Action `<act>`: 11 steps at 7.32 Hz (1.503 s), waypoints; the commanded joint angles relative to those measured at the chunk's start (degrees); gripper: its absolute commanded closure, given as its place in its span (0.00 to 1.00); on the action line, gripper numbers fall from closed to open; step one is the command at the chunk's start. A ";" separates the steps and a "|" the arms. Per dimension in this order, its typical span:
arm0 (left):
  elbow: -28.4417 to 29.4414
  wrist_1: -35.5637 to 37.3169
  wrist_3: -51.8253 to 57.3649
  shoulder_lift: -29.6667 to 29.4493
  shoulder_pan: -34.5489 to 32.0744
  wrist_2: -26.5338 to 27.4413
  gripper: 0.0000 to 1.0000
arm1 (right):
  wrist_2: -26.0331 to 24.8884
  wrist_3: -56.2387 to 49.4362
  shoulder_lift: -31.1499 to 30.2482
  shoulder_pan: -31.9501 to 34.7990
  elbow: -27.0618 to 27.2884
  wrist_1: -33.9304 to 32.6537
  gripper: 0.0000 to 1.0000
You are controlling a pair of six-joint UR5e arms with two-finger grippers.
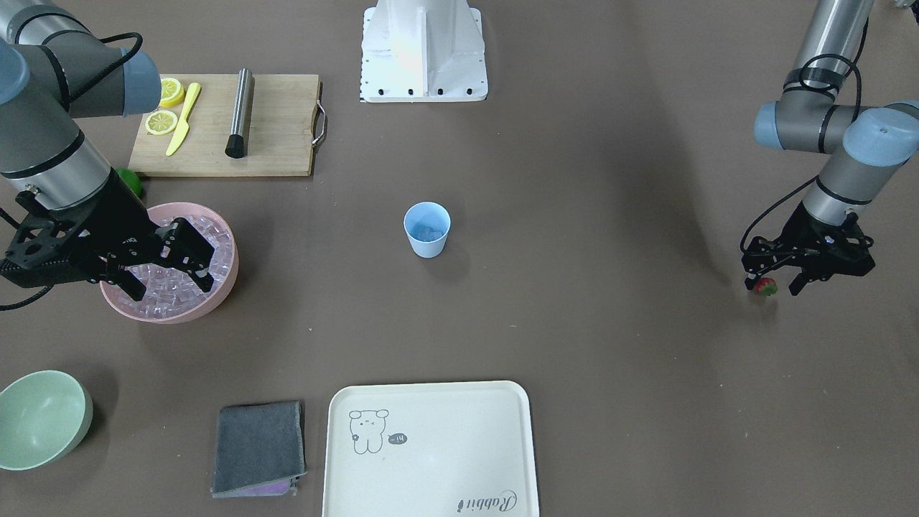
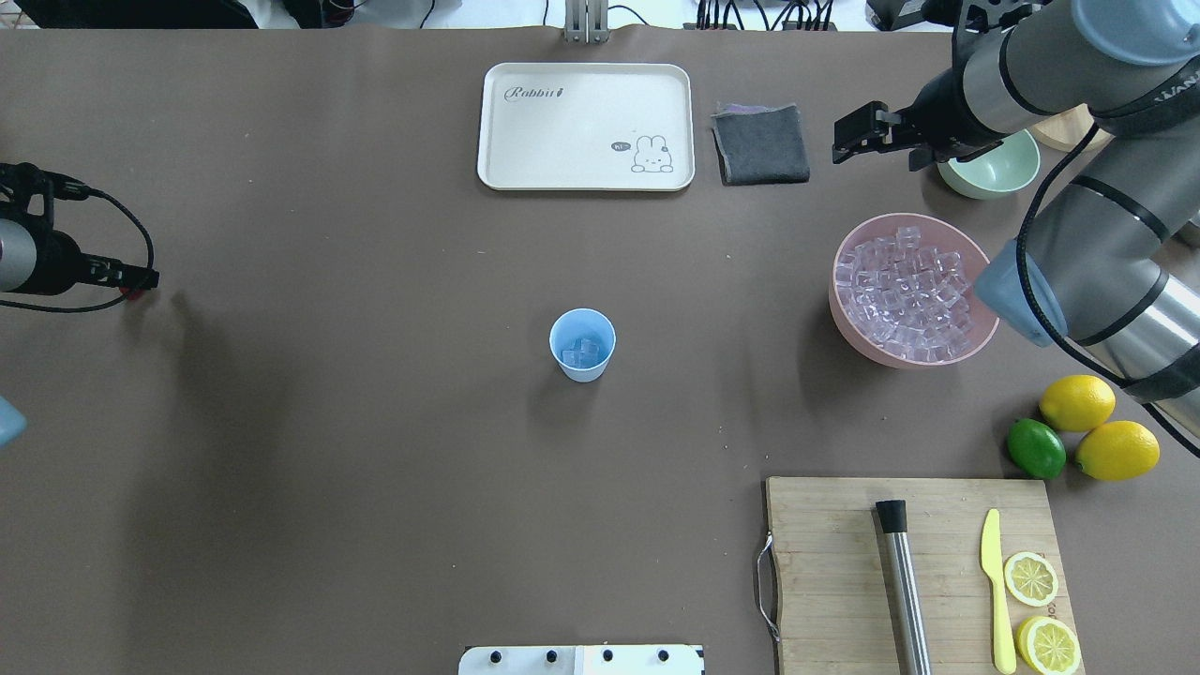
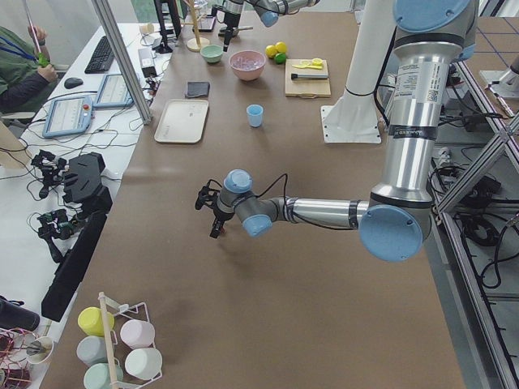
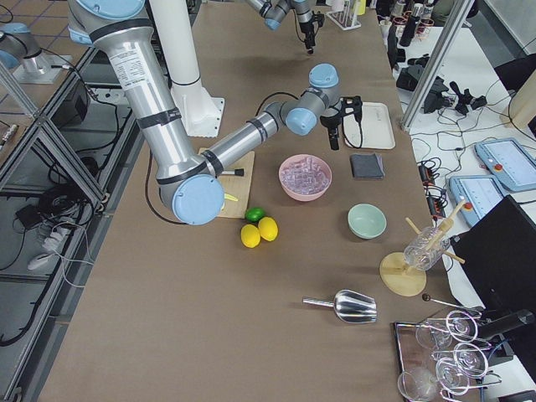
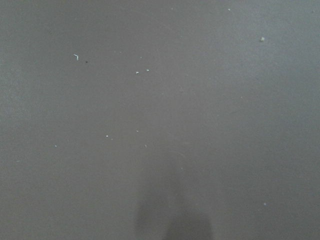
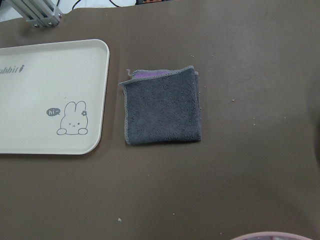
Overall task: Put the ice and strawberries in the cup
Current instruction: 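Lower the left gripper onto the red strawberry and grasp it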
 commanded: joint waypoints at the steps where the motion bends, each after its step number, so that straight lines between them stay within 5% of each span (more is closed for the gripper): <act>1: 0.01 0.07 -0.64 0.07 0.15 0.00 0.61 | 0.00 0.06 -0.01 -0.09 0.01 0.00 0.01; 3: 0.01 -0.01 -0.56 0.07 0.15 0.00 1.00 | 0.00 0.24 -0.10 -0.09 0.09 0.09 0.01; 6: -2.35 0.51 -0.03 -0.11 -0.72 -0.88 1.00 | 0.00 0.33 0.07 -0.09 0.18 0.09 0.01; 8: -7.09 2.96 -0.11 -0.19 -5.01 -6.20 1.00 | 0.00 -0.20 0.08 0.00 0.27 0.09 0.01; 11: -17.11 16.22 -6.22 -4.40 -5.21 -6.59 1.00 | 0.35 -1.17 -0.10 1.23 0.10 0.00 0.01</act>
